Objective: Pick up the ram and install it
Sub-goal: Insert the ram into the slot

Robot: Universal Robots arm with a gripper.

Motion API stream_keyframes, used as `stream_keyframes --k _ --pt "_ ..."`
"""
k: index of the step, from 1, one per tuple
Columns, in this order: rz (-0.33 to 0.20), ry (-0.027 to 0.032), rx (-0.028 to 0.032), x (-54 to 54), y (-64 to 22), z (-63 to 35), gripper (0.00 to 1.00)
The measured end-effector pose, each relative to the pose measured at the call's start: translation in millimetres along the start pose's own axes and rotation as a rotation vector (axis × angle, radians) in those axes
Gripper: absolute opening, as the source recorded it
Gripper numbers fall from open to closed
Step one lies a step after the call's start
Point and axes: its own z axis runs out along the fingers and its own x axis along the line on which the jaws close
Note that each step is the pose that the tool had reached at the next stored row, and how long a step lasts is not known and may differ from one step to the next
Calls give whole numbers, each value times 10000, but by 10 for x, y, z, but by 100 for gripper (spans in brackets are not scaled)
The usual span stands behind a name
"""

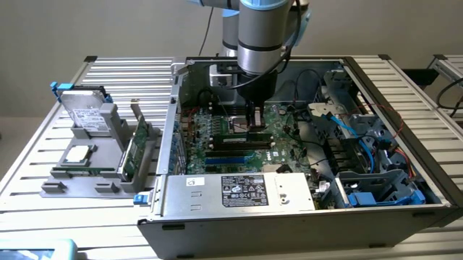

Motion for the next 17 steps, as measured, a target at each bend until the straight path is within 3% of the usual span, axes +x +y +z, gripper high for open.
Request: stream_keyframes --k 17 --pt "-109 1 9 -12 0 40 12"
